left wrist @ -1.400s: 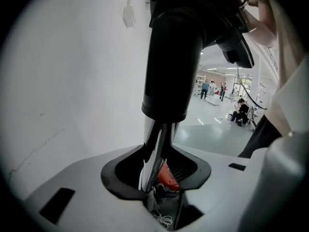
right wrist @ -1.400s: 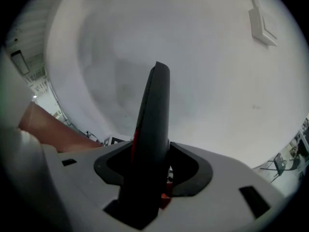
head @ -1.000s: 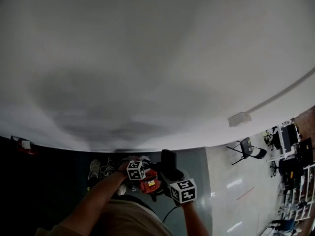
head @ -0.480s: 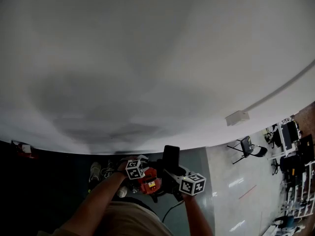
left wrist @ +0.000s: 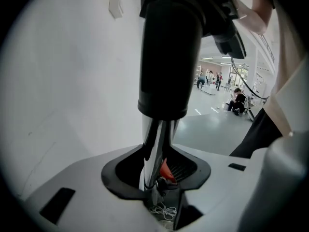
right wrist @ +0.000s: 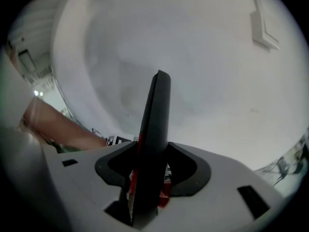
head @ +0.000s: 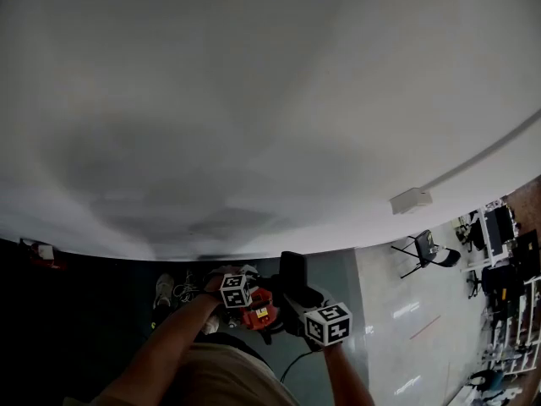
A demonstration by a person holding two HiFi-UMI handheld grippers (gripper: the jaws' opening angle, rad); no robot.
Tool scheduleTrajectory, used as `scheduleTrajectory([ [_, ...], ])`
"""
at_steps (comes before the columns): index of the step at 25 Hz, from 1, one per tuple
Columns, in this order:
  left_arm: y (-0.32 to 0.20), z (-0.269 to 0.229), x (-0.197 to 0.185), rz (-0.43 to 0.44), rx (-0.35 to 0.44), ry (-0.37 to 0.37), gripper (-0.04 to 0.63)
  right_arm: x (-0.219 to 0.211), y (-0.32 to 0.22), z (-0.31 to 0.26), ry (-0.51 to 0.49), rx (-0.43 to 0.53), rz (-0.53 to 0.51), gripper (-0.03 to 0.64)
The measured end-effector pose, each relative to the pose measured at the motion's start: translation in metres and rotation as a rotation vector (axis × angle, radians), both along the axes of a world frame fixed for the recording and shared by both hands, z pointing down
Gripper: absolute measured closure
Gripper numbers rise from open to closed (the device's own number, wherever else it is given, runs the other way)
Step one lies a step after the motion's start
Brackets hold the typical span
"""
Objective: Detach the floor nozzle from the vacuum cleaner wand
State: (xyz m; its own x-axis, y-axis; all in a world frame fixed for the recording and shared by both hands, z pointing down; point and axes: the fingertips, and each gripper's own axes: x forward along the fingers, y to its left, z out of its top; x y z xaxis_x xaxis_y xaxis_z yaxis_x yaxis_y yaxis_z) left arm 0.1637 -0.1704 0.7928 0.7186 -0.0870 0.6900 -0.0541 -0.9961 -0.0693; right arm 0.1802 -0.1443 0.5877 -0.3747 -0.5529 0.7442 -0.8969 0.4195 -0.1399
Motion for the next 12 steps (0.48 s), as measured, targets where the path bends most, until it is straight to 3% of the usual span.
scheduleTrajectory([
  [2,-0.001,-0.002,0.003,-0.018,-0.005,0.002,0.443,0.014,-0.004,-0.002,-0.084,-0.009,0.029,0.414],
  [5,-0.006,0.005,0.006,-0.021,-0.003,-0.029,0.443,0.004,-0.001,-0.009,0.106,0.048,0.005,0.431],
  [6,-0.007,0.006,0.003,-0.016,-0.004,-0.036,0.443,-0.001,-0.001,-0.01,0.116,0.061,-0.002,0.431],
  [12,-0.002,-0.006,0.001,-0.016,-0.033,-0.033,0.443,0.006,-0.003,-0.005,-0.143,0.038,-0.017,0.431],
])
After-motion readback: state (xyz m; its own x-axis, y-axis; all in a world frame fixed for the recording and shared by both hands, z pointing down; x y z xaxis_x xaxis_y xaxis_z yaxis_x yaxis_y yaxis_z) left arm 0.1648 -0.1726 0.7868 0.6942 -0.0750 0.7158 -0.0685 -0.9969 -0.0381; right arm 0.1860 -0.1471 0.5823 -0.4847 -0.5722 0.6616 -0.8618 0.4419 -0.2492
